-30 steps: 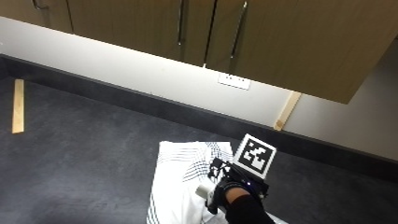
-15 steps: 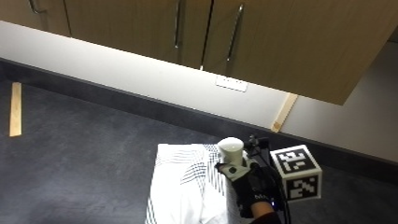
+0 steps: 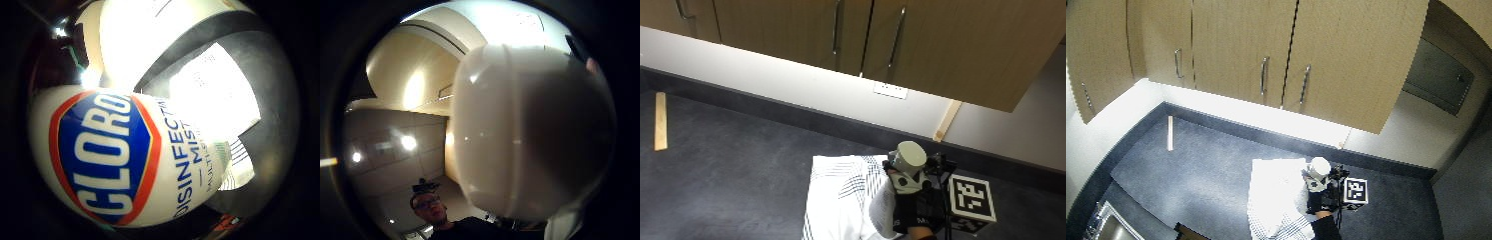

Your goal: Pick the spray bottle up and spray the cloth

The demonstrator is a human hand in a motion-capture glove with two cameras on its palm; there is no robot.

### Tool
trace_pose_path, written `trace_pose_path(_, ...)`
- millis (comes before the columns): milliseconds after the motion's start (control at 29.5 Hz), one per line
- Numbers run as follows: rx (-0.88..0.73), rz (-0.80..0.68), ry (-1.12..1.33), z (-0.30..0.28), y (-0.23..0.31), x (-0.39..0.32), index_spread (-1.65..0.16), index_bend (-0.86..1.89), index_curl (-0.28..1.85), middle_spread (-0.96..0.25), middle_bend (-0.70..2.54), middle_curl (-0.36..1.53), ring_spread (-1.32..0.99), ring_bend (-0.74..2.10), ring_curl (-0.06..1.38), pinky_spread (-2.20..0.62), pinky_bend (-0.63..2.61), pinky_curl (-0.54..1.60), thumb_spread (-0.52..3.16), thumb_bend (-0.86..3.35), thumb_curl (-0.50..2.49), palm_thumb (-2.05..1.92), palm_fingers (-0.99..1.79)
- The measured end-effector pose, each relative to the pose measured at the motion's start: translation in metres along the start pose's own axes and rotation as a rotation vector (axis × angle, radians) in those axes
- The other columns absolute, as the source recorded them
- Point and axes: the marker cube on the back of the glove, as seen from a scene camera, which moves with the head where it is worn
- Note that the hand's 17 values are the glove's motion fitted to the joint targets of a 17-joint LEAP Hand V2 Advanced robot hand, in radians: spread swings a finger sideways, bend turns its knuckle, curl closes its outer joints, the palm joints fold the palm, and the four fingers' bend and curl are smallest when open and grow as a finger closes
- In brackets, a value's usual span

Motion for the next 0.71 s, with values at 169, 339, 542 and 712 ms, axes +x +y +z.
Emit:
trace_pose_path(169,-0.029,0.003,-0.023,0.032,0.001,-0.011,-0.16,0.17,0.57,0.03,0.27,0.62,-0.04,0.32,0.56,0.04,0.23,0.48,0.47,-0.02,0.69,1.19,1.02)
trace_pose_path(339,-0.05,0.016,-0.062,0.079,-0.003,-0.018,-0.16,0.16,0.57,0.03,0.26,0.62,-0.05,0.32,0.56,0.03,0.22,0.48,0.47,-0.02,0.69,1.19,1.02)
trace_pose_path(542,-0.087,-0.027,-0.102,0.132,-0.014,-0.021,-0.16,0.16,0.57,0.03,0.26,0.63,-0.06,0.3,0.56,0.03,0.21,0.49,0.47,-0.02,0.69,1.19,1.02)
trace_pose_path(712,-0.101,-0.046,-0.108,0.139,-0.015,-0.018,-0.17,0.16,0.57,0.03,0.26,0.63,-0.06,0.3,0.56,0.02,0.2,0.49,0.47,-0.02,0.69,1.2,1.01)
